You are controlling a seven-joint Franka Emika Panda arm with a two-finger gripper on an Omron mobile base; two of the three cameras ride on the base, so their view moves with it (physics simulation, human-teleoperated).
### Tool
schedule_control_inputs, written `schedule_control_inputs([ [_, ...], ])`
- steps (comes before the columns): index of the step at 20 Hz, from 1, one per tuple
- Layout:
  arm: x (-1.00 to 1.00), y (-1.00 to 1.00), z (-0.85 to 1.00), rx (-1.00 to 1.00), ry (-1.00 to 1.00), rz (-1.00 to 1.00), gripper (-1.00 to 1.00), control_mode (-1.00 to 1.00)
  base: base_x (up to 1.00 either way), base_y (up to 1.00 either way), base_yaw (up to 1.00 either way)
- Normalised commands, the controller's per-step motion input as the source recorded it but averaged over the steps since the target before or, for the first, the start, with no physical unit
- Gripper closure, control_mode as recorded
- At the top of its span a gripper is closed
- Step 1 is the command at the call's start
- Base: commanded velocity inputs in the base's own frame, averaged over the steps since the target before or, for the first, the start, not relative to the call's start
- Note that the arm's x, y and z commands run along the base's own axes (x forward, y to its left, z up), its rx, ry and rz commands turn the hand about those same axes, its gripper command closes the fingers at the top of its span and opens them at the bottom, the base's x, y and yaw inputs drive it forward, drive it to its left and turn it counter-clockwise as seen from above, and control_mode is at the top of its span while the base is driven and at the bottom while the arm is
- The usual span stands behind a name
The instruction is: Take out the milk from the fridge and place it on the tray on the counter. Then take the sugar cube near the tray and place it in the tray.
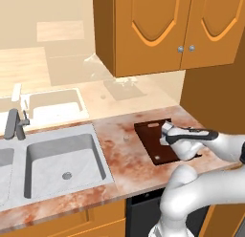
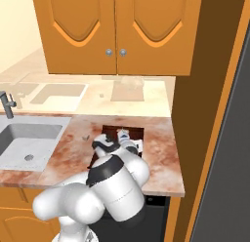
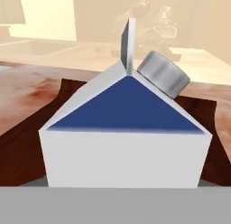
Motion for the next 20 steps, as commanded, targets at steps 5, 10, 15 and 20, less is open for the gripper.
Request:
schedule_control_inputs([
  [5, -0.12, 0.0, 0.08, 0.01, -0.02, 0.0, -1.0, -1.0, 0.0, 0.0, 0.0],
  [10, -0.09, 0.0, 0.32, 0.0, -0.07, 0.0, -1.0, -1.0, 0.0, 0.0, 0.0],
  [15, -0.06, 0.0, 0.46, 0.0, -0.11, 0.0, -1.0, -1.0, 0.0, 0.0, 0.0],
  [20, -0.04, -0.05, 0.58, 0.03, -0.01, 0.0, -1.0, -1.0, 0.0, 0.0, 0.0],
])
